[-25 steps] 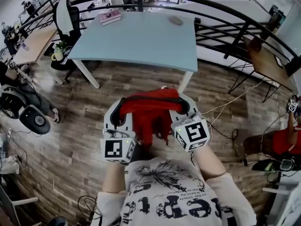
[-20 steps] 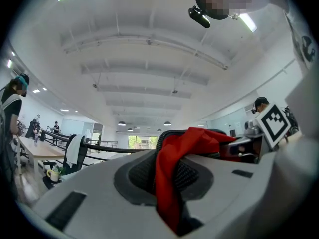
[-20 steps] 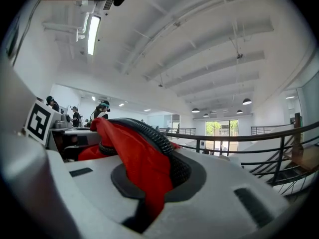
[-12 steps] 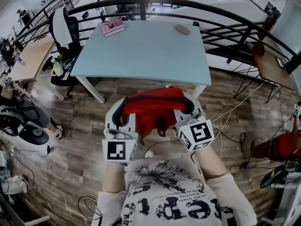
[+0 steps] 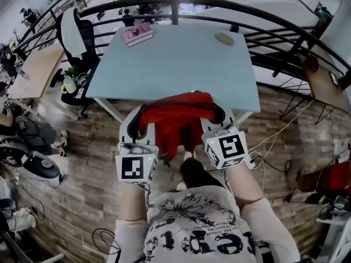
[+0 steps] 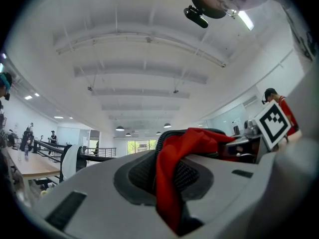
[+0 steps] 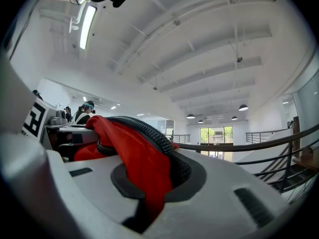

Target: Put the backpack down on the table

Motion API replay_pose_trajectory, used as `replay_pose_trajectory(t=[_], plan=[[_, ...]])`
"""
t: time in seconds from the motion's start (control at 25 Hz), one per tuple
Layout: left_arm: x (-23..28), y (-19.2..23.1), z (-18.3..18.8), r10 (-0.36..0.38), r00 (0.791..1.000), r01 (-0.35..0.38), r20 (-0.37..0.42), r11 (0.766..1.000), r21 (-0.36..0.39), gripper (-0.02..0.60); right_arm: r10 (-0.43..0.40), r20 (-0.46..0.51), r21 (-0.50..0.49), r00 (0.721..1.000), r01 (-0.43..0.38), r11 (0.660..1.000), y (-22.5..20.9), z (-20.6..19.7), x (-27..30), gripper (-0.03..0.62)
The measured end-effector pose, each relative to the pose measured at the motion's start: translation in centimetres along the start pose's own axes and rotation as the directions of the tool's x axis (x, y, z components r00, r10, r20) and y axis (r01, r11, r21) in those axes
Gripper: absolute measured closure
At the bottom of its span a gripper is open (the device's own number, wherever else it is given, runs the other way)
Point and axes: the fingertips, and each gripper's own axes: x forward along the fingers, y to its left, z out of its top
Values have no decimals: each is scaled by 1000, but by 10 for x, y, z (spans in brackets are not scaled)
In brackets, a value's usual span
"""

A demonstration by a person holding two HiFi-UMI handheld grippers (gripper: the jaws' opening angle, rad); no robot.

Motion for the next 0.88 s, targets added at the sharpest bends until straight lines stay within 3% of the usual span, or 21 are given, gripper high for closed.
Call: replay_pose_trajectory(t=[0.56, 0.88], plan=[[178, 67, -27, 2, 1000, -2, 25, 1000, 11, 522, 66, 63, -33, 996, -64, 997, -99, -6, 172, 569], [279, 99, -31, -2, 998, 1, 62, 1000, 27, 522, 55, 78, -63, 995, -50, 997, -158, 1, 258, 568]])
